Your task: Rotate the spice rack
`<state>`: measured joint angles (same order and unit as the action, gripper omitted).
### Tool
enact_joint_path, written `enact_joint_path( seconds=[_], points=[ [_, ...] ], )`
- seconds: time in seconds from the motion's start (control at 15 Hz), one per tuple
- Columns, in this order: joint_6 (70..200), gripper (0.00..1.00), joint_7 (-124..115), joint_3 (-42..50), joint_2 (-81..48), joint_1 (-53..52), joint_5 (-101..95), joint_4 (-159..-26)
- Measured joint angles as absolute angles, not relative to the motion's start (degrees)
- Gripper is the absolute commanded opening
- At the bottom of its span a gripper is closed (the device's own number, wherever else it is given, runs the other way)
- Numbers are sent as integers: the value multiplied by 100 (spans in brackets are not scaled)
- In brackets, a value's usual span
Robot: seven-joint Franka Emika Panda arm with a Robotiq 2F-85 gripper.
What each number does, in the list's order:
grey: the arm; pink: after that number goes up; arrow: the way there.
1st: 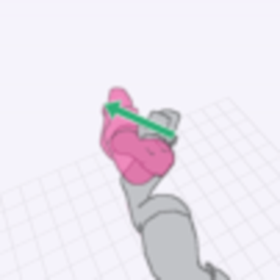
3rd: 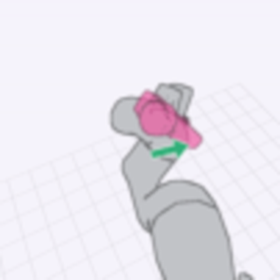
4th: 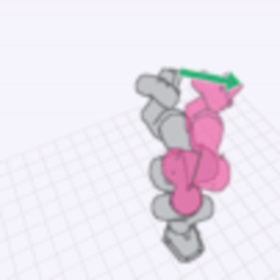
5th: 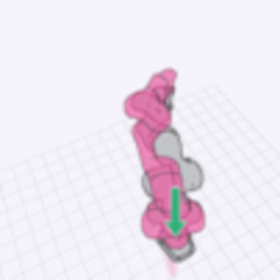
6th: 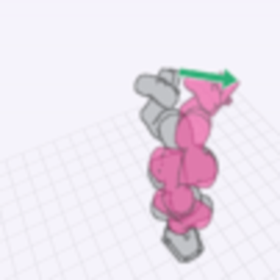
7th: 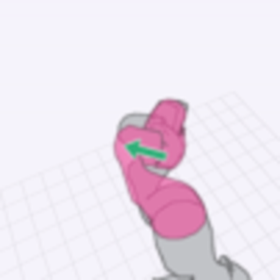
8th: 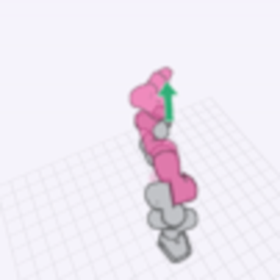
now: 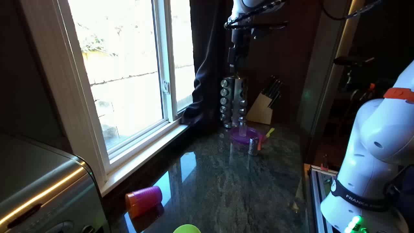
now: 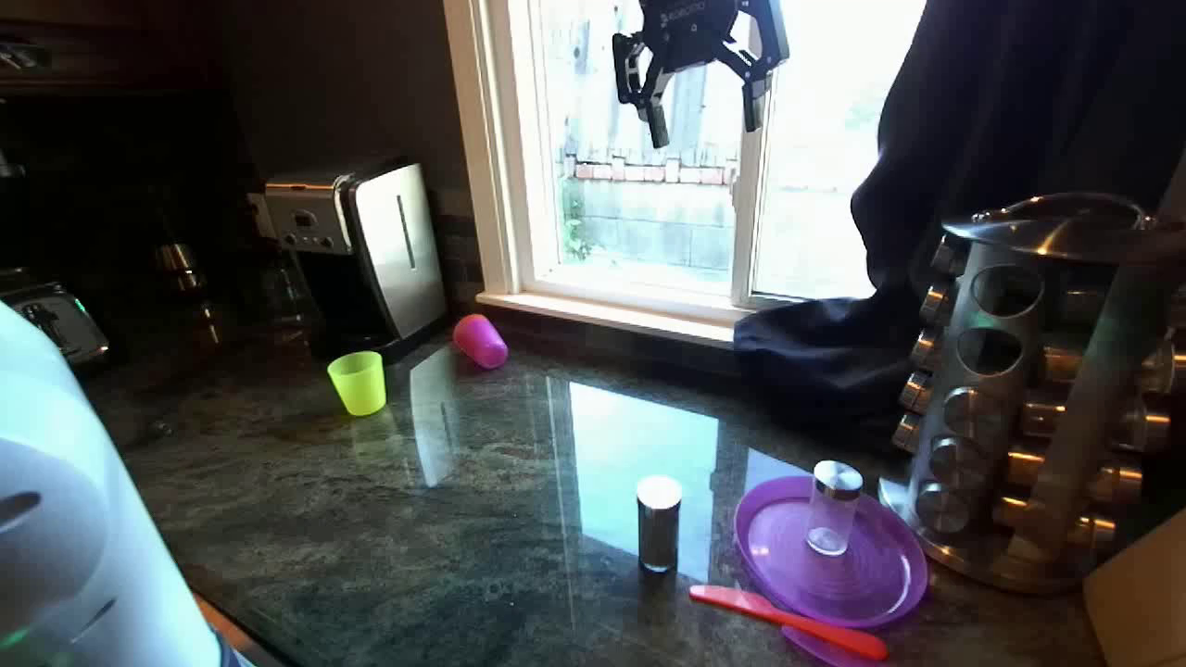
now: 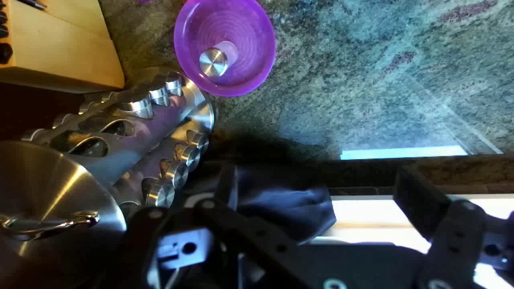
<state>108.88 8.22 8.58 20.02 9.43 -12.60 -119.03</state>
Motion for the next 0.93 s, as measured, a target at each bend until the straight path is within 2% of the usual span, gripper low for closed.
enact_joint_path(
  seconds=[0.47,0.93],
  points=[
    [10887,100,747,857,1997,943,-1260,-11897],
    [10918,100,-1292,757,1529,1076,-1373,-11650]
  ],
)
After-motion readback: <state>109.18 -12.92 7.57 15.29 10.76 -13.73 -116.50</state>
